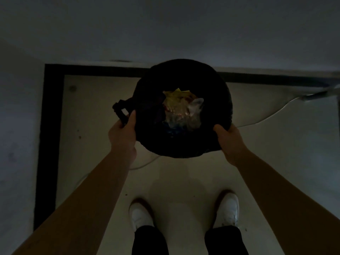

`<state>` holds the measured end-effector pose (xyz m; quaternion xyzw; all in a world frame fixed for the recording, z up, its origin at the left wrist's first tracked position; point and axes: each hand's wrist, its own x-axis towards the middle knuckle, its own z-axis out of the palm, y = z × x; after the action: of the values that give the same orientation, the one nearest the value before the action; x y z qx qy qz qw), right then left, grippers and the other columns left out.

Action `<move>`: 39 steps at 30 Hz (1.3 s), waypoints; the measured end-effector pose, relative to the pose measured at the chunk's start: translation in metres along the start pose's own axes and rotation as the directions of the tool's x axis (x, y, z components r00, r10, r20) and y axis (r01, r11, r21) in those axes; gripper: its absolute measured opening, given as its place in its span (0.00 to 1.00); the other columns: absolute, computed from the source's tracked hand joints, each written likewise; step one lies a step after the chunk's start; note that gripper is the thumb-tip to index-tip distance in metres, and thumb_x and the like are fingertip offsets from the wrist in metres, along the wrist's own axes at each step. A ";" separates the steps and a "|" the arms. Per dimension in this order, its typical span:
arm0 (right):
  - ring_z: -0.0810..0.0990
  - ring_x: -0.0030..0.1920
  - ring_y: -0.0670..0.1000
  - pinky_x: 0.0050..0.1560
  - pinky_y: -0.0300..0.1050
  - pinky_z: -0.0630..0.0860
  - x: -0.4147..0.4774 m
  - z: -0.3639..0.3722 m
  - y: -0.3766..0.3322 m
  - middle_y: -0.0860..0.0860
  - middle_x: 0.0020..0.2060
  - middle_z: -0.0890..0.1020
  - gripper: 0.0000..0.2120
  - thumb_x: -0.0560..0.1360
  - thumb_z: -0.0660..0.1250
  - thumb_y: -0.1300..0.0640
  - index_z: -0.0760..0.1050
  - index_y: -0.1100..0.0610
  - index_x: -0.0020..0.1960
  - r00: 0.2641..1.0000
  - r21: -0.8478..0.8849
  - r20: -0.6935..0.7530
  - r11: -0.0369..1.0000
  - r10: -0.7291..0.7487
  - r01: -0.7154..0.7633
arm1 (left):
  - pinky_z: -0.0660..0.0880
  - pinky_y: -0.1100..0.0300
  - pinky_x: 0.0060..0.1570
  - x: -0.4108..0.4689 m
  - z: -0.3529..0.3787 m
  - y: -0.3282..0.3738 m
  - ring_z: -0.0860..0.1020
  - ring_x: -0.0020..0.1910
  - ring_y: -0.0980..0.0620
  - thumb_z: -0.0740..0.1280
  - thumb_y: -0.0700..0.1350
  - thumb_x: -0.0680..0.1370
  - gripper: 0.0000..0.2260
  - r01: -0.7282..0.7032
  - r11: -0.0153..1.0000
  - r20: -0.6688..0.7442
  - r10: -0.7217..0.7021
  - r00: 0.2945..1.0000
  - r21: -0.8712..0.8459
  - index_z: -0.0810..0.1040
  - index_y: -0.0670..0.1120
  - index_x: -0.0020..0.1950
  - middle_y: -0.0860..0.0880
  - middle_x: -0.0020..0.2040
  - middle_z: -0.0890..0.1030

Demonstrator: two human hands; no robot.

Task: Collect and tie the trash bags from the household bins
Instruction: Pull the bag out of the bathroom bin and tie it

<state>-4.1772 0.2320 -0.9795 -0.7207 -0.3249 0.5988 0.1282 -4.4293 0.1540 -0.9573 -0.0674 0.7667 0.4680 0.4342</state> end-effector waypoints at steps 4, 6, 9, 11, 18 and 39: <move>0.81 0.47 0.55 0.47 0.53 0.81 0.002 0.027 -0.008 0.55 0.50 0.81 0.16 0.77 0.68 0.56 0.76 0.61 0.63 0.994 -0.094 -0.043 0.991 -0.099 0.094 | 0.82 0.51 0.46 0.011 -0.010 0.018 0.83 0.43 0.50 0.71 0.41 0.78 0.04 -0.218 0.965 -0.086 0.232 0.969 0.147 0.80 0.50 0.46 0.49 0.43 0.83; 0.80 0.46 0.60 0.46 0.55 0.80 0.004 0.043 -0.012 0.58 0.51 0.78 0.20 0.73 0.70 0.52 0.75 0.64 0.58 0.951 -0.292 -0.224 0.945 -0.215 0.145 | 0.82 0.45 0.46 0.016 -0.015 0.021 0.81 0.40 0.49 0.70 0.41 0.77 0.05 -0.282 0.912 -0.148 0.336 0.930 0.299 0.79 0.51 0.43 0.49 0.39 0.81; 0.77 0.53 0.63 0.52 0.55 0.76 -0.002 0.060 -0.019 0.61 0.60 0.71 0.23 0.74 0.72 0.53 0.71 0.63 0.63 0.887 -0.473 -0.347 0.874 -0.305 0.115 | 0.79 0.48 0.48 0.003 -0.012 0.025 0.80 0.44 0.43 0.67 0.42 0.76 0.05 -0.480 0.672 -0.113 0.639 0.761 0.563 0.80 0.43 0.49 0.42 0.44 0.81; 0.76 0.54 0.62 0.52 0.54 0.75 -0.009 0.065 -0.020 0.60 0.60 0.70 0.24 0.75 0.71 0.52 0.70 0.63 0.65 0.890 -0.509 -0.317 0.850 -0.328 0.132 | 0.75 0.52 0.40 -0.019 0.005 0.026 0.79 0.42 0.39 0.66 0.38 0.75 0.05 -0.776 0.218 0.295 0.837 0.460 0.592 0.80 0.38 0.48 0.37 0.44 0.79; 0.80 0.42 0.54 0.41 0.47 0.74 -0.020 0.051 -0.041 0.53 0.40 0.81 0.15 0.79 0.63 0.45 0.78 0.56 0.54 0.895 -0.359 -0.112 0.857 -0.432 0.369 | 0.75 0.61 0.48 -0.061 0.044 0.052 0.78 0.46 0.44 0.67 0.37 0.78 0.06 -0.943 0.062 0.570 0.783 0.250 0.328 0.82 0.37 0.52 0.38 0.47 0.80; 0.74 0.42 0.43 0.48 0.44 0.72 -0.177 -0.043 -0.202 0.44 0.41 0.72 0.05 0.80 0.61 0.51 0.72 0.48 0.46 0.538 -0.187 -0.274 0.593 -0.797 0.783 | 0.74 0.66 0.52 -0.173 -0.025 0.220 0.76 0.51 0.62 0.63 0.38 0.79 0.11 -0.872 0.391 -0.105 0.920 0.377 0.293 0.77 0.43 0.61 0.54 0.51 0.73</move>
<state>-4.2124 0.2836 -0.7147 -0.5880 -0.6007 0.3402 0.4216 -4.4505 0.2034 -0.6815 0.3433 0.7678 0.5408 0.0129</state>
